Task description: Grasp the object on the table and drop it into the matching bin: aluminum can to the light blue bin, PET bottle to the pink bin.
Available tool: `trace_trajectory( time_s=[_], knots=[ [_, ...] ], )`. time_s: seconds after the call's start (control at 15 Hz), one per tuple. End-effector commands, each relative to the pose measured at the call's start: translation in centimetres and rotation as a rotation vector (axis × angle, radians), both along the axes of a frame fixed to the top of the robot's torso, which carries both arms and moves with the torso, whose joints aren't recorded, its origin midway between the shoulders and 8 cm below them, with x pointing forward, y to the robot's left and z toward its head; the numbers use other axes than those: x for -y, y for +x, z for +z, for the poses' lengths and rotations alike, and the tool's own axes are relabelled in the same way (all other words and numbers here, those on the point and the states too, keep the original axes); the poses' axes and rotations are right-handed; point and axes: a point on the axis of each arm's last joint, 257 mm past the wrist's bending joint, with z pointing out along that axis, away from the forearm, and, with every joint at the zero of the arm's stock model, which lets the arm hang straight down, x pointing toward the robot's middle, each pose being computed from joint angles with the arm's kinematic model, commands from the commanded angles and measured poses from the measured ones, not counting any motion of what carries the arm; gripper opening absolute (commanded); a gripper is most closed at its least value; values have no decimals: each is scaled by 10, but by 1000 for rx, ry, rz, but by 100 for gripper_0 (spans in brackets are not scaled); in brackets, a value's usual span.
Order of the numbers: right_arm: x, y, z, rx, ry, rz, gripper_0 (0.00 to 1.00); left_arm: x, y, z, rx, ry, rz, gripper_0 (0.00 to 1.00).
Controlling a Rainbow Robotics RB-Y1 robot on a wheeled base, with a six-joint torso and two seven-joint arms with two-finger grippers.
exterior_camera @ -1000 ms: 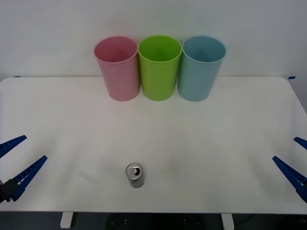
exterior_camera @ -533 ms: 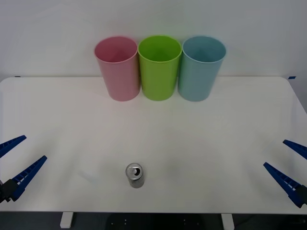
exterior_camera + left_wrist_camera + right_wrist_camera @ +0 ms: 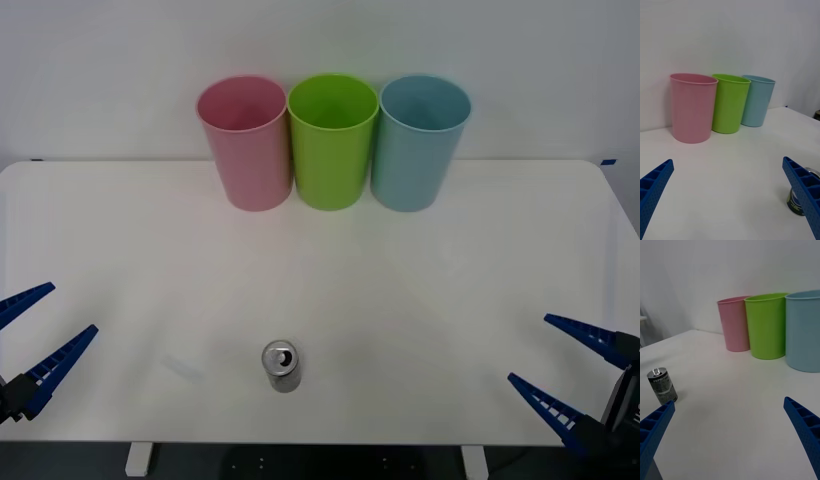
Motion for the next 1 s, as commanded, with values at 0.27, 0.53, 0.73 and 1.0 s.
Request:
trace_trajectory(
  time_s=[0.27, 0.53, 0.73, 1.0],
  knots=[
    [-54, -13, -29, -6, -49, 128, 100, 0, 0, 0, 0, 0, 0, 100],
    [-91, -22, -41, -23, -37, 206, 100, 0, 0, 0, 0, 0, 0, 100],
    [-113, -22, -51, -31, -50, 234, 100, 0, 0, 0, 0, 0, 0, 100],
    [-143, -13, -61, -42, -47, 228, 100, 0, 0, 0, 0, 0, 0, 100]
  ],
)
